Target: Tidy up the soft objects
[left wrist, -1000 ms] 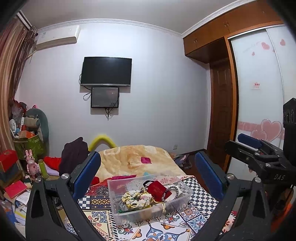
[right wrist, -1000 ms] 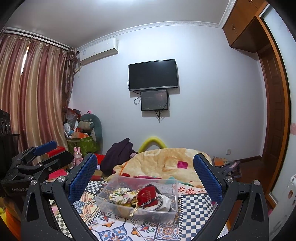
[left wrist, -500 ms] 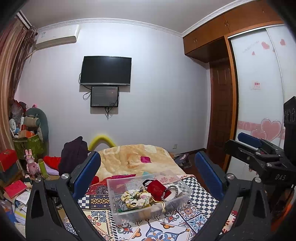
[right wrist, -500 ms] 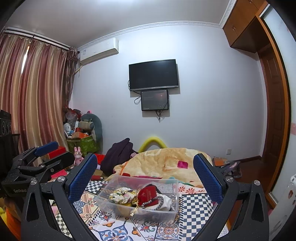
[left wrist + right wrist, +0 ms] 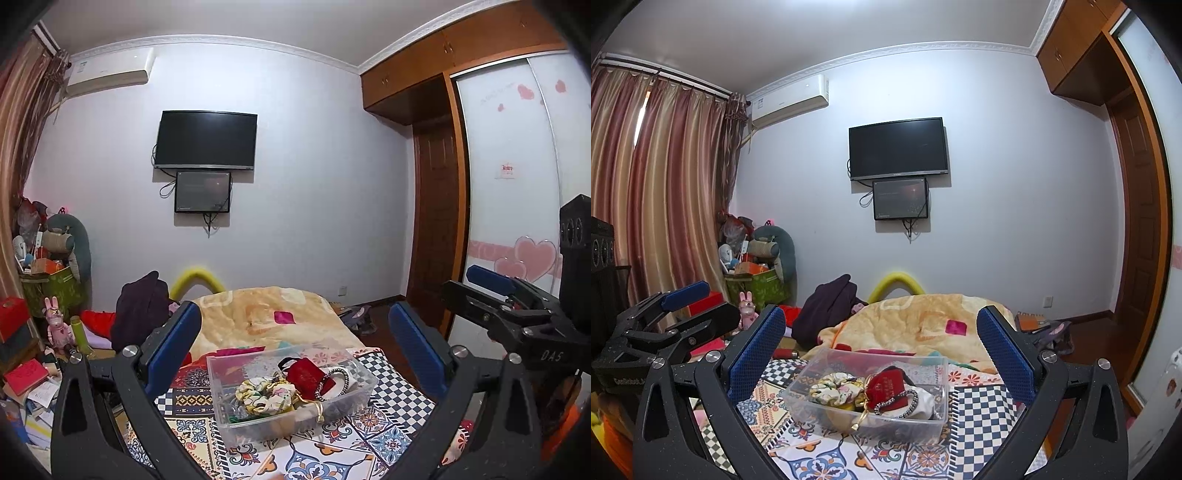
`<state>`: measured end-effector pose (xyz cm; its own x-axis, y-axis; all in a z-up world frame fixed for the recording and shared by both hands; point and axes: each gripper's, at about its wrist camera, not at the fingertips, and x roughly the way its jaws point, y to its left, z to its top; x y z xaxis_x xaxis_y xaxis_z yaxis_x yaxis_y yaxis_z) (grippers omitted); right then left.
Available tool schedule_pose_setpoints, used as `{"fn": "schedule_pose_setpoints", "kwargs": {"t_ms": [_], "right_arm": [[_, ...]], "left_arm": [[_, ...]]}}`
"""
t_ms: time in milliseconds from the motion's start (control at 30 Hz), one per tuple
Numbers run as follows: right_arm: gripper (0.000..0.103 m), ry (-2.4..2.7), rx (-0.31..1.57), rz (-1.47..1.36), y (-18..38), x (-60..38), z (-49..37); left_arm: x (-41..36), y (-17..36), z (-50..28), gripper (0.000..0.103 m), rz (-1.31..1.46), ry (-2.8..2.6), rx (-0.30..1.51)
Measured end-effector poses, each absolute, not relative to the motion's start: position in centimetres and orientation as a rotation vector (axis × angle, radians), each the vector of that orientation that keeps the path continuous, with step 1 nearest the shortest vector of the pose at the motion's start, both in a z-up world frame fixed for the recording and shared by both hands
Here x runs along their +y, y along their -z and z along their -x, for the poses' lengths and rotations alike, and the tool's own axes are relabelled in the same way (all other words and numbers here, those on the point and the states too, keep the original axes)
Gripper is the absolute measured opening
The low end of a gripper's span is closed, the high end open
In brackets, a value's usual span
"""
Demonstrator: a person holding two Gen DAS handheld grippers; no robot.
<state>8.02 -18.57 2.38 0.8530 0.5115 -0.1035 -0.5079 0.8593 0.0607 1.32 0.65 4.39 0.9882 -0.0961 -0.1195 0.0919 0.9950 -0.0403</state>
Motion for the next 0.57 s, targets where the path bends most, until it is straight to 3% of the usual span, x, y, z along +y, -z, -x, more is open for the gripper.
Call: {"fn": "schedule_pose_setpoints", "kwargs": {"t_ms": [567], "right_arm": [[0.103, -0.537, 0.130, -0.019, -2.06, -18.35, -8.41]], "left_arm": [[1.19, -4.36, -1.83, 0.103, 0.065, 0.084, 0.149]]}}
